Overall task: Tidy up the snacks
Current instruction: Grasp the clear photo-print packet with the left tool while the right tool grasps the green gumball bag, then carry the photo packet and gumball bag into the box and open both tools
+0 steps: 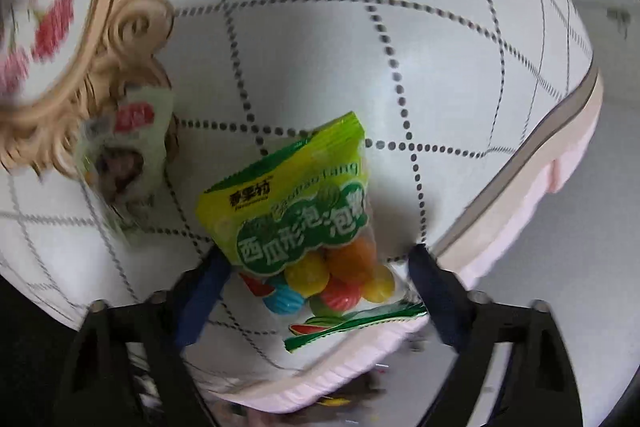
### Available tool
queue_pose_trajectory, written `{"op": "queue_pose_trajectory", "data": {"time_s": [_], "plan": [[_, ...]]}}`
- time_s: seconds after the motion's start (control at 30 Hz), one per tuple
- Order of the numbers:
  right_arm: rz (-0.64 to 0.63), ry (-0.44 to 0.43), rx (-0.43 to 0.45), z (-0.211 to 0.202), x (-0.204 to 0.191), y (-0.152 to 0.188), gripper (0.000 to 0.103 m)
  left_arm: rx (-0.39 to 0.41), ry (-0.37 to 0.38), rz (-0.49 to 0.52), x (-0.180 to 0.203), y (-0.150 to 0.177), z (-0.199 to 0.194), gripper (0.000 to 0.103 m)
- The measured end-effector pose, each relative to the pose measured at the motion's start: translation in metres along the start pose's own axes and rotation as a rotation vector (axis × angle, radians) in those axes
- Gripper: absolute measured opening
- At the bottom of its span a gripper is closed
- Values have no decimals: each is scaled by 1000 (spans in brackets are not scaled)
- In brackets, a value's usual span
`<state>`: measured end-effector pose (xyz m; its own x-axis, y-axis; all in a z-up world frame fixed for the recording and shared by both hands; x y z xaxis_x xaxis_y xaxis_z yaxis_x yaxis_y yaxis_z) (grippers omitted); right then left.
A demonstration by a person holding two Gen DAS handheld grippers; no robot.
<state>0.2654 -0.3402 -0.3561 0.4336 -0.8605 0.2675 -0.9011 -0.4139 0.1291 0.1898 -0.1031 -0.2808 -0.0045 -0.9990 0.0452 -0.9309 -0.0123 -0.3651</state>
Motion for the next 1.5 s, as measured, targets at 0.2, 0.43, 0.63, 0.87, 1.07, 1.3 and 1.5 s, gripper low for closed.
{"op": "queue_pose_trajectory", "data": {"time_s": [0.2,0.43,0.63,0.87,1.07,1.3,1.5], "plan": [[338,-116,106,-5,47,35,64,-3,32,107,40,-1,3,99],[775,-288,158,11,101,116,63,-107,160,217,91,1,24,99],[910,-371,178,28,120,153,63,-207,217,233,118,0,56,99],[911,-347,189,13,105,144,63,-228,187,272,139,4,82,99],[889,-321,187,17,82,116,63,-158,190,289,151,-4,77,71],[868,-269,230,5,58,103,55,-122,176,309,150,-15,63,46],[836,-329,286,-22,28,90,54,-106,146,296,120,-14,45,45]]}}
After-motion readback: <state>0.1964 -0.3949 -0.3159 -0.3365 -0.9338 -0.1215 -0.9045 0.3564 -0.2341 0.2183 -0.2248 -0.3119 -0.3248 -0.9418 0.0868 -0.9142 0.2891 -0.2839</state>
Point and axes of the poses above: each gripper's, at about its wrist camera, not at the fingertips, and z roughly the way its jaws point, x to its right, y to its underside, the point moved 2 cm from there along z, roughly the way its jaws point, and after that the axes turned 10 degrees about x, right-handed, at the moved point
